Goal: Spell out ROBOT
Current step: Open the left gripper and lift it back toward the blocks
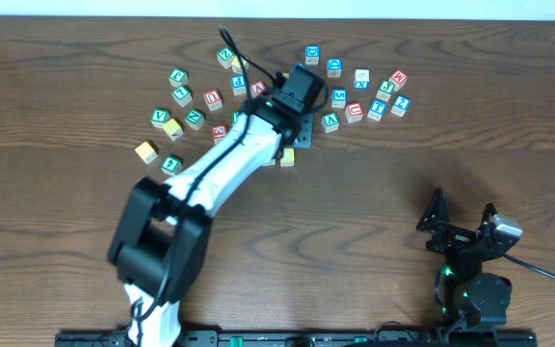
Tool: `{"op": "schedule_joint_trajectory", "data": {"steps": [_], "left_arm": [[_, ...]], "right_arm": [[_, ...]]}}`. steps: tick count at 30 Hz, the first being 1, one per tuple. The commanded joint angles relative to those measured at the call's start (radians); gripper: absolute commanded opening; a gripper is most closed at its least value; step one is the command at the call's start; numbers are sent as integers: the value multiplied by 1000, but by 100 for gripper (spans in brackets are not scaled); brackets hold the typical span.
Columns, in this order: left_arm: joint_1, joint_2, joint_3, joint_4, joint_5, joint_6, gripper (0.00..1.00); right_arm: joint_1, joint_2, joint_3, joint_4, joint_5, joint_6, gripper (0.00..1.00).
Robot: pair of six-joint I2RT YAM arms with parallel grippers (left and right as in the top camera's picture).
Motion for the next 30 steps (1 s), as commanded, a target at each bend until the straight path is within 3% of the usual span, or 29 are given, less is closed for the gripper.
{"op": "schedule_joint_trajectory", "data": {"steps": [1,16,30], "left_arm": [[23,-92,34,-44,-15,33,40],[219,-385,34,-291,-12,59,40],[357,-410,34,-365,-12,59,40]], "right_arm": [[-10,-3,-2,-4,2,-14,99],[-10,-3,-2,-4,2,-14,99],[-10,-3,-2,-4,2,-14,99]]}}
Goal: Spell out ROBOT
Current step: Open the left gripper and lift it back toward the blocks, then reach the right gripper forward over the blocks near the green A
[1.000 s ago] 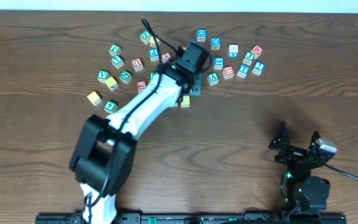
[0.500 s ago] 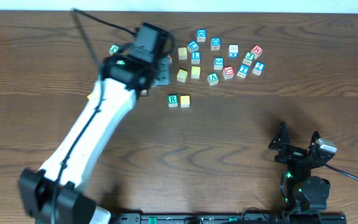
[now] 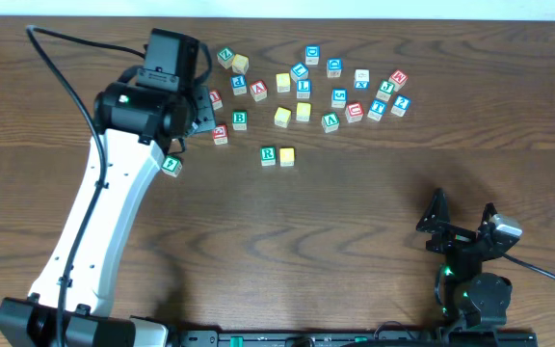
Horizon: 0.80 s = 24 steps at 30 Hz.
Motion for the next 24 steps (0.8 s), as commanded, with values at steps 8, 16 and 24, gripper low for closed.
{"op": "schedule_joint_trajectory", "data": {"steps": [8,16,24], "left_arm": [[35,-10,23,-5,-9,17,40],[36,-10,23,3,-10,17,40],[38,-10,23,24,-10,32,40]], "right_arm": [[-10,-3,-2,-3,10,-14,99],[-10,-3,-2,16,-113,3,99],[-10,35,74,-4,-221,-72,99]]}}
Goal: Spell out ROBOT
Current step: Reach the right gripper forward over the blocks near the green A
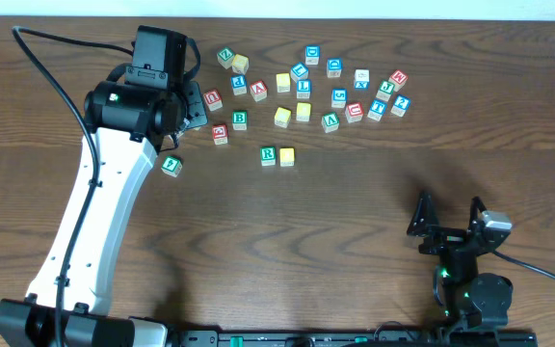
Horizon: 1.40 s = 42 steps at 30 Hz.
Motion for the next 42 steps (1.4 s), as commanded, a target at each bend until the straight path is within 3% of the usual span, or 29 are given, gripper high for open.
{"op": "schedule_joint_trajectory", "data": {"steps": [1,14,24,30,42], "left_arm": [[9,-10,23,3,-10,28,40],[80,-31,23,-1,-9,28,40],[121,-36,23,-2,-9,39,40],[125,-36,23,-9,-10,39,40],[125,-36,23,-13,-14,39,45]], "right_arm": [[-10,46,82,-21,-74,-45,99],[-10,577,500,-68,-272,-108,99],[-3,1049,1004,-370,-468,-126,99],[90,1324,1348,-585,-482,-177,99],[334,1800,1843,-776,-481,-186,99]]}}
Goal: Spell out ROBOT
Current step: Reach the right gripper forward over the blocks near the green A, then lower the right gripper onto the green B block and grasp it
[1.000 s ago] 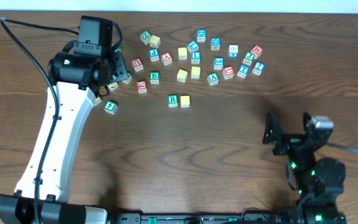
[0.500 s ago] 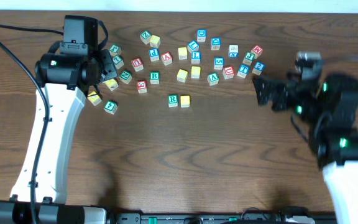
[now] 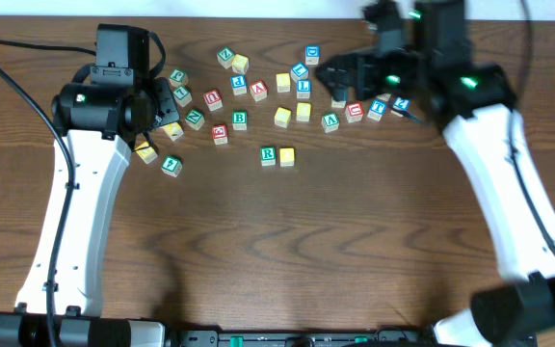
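A green R block [image 3: 268,154] and a plain yellow block [image 3: 287,154] lie side by side below the scattered letter blocks. A green B block [image 3: 240,120] lies just above them to the left. My left gripper [image 3: 165,104] hangs over the left end of the scatter, open with nothing between its fingers. My right gripper [image 3: 333,75] reaches in from the right over the blue and red blocks at the upper right. It looks open, and the block beneath it is hidden.
Several letter blocks are strewn across the far part of the wooden table [image 3: 287,251]: green ones [image 3: 194,119] and yellow ones [image 3: 146,151] at the left, red and blue ones [image 3: 378,109] at the right. Both arms rise from the front edge.
My right arm has left its folded rest at the front right and now reaches over the upper right blocks. My left gripper has shifted a little further left.
At first my left arm reached over the middle of the scatter, covering the spot beside the yellow block. Then it stood at the left, and the R block showed beside the yellow one. It edged further left. My right arm rested folded until now.
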Tool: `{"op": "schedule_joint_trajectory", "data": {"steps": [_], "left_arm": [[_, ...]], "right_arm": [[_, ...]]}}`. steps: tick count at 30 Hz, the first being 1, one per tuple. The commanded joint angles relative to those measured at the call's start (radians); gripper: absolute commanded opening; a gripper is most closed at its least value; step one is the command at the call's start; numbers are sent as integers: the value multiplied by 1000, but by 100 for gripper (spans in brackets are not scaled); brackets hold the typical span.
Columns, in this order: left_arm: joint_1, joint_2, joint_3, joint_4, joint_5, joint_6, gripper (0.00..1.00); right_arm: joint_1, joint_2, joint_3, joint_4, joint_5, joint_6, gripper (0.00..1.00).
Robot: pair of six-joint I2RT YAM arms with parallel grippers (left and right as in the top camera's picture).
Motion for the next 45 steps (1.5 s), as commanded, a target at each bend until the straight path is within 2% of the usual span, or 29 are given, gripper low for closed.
{"op": "schedule_joint_trajectory", "data": {"steps": [1,8,16,20,25,36,40,45], "left_arm": [[5,-18,23,-3,-14,14,45],[5,-18,23,-3,-14,14,45],[5,-18,23,-3,-21,22,46],[20,-18,23,-3,-21,28,46],[73,-18,23,-3,-21,28,46],[176,-18,23,-18,-21,28,46],[183,-18,23,-18,-21,28,46],[183,-18,23,-18,-21,28,46]], "right_arm": [[63,111,105,-31,-14,-13,99],[132,249,131,-27,-4,-13,99],[140,328,131,-55,90,-13,99],[144,346,129,-84,184,-12,87],[174,348,129,-68,221,19,78],[270,375,129,-4,327,117,72],[281,394,129,11,376,196,70],[285,401,129,26,398,199,68]]}}
